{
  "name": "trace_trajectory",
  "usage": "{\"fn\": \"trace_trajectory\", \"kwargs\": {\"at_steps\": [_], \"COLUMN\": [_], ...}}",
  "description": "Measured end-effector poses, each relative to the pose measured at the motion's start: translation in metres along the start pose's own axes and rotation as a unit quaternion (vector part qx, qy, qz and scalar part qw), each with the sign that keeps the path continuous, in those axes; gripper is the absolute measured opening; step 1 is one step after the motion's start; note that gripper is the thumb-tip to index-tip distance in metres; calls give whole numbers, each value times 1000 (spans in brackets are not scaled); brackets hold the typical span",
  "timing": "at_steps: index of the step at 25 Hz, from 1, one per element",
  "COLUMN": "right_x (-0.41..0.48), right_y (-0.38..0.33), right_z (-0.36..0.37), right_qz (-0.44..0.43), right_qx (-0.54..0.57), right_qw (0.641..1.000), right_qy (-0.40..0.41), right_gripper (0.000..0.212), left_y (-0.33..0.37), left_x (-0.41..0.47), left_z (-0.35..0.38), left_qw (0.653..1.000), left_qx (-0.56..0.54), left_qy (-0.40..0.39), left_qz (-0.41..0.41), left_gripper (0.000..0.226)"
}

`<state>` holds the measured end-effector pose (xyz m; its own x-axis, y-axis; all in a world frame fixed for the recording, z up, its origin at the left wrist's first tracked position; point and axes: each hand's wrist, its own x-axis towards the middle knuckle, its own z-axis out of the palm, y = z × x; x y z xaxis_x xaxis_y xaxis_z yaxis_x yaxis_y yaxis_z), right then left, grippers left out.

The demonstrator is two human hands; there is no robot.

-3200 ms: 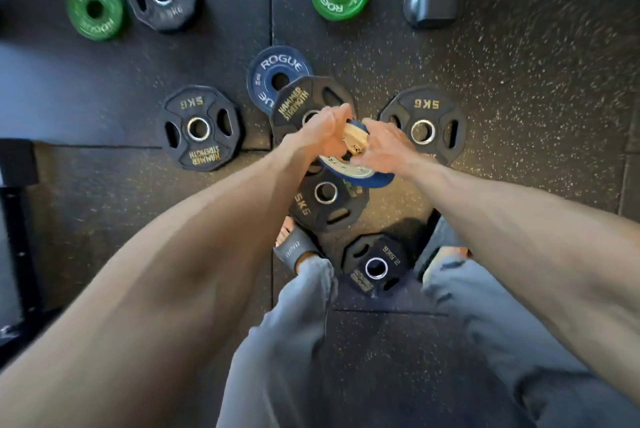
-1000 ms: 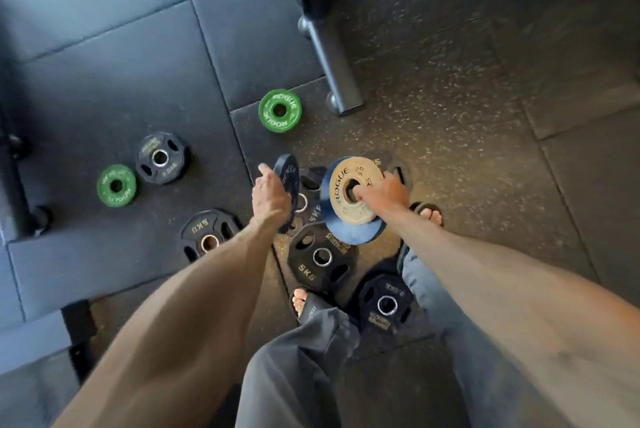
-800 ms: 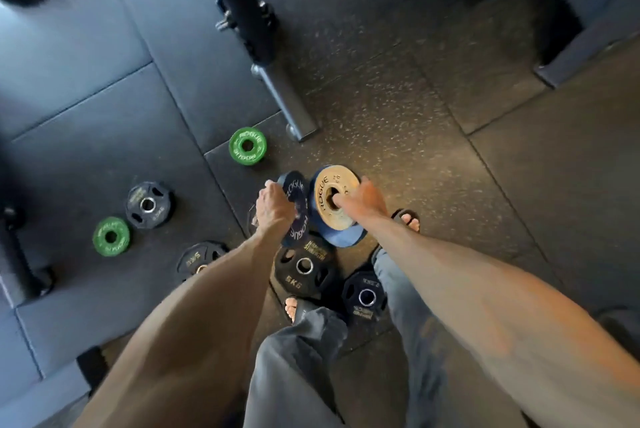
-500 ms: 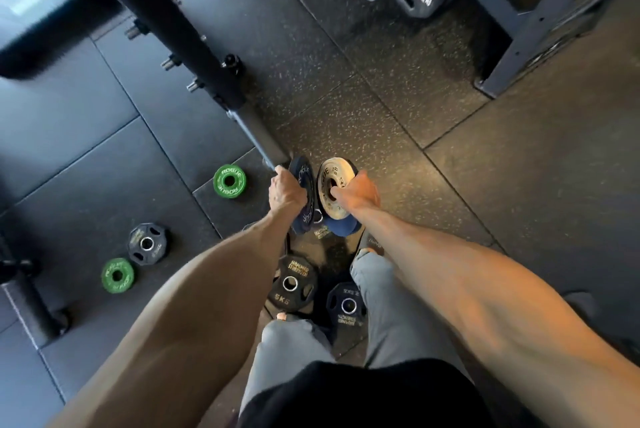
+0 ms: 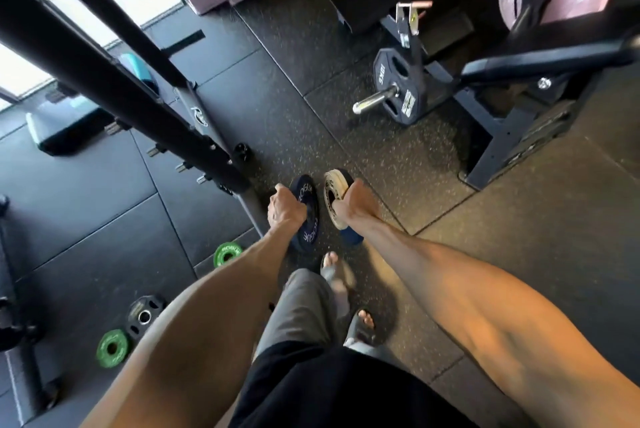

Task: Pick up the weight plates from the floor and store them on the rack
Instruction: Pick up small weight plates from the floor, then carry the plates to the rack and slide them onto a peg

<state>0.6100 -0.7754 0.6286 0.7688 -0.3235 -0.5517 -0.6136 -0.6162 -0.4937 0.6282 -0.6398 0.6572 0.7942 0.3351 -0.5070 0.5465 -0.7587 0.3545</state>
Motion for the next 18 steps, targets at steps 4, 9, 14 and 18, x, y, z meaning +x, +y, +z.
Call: {"fn": "trace_trajectory", "kwargs": {"at_steps": [4,9,14,18], "right_x": [80,183,255,325], "right_y": [-55,-124,-193,-257], "right_z": [-29,-55,-82,-91], "right_qz": [-34,-49,-78,-96], "right_qx": [-9,-41,-76,-84], "right_qw": [999,998,994,991], "right_qy": [18,8,-15,-45], "right_gripper": [41,45,43,32], "left_y": [62,136,199,246], "left_x": [71,167,238,314], "left_z": [-20,-42,-79,-99], "left_qw": [1000,999,997,995], "left_qx": [4,-27,-40,-36], "left_qy": [18,21,37,43], "left_qz": [-10,-29,-62,-86], "left_gripper": [41,42,43,44]}}
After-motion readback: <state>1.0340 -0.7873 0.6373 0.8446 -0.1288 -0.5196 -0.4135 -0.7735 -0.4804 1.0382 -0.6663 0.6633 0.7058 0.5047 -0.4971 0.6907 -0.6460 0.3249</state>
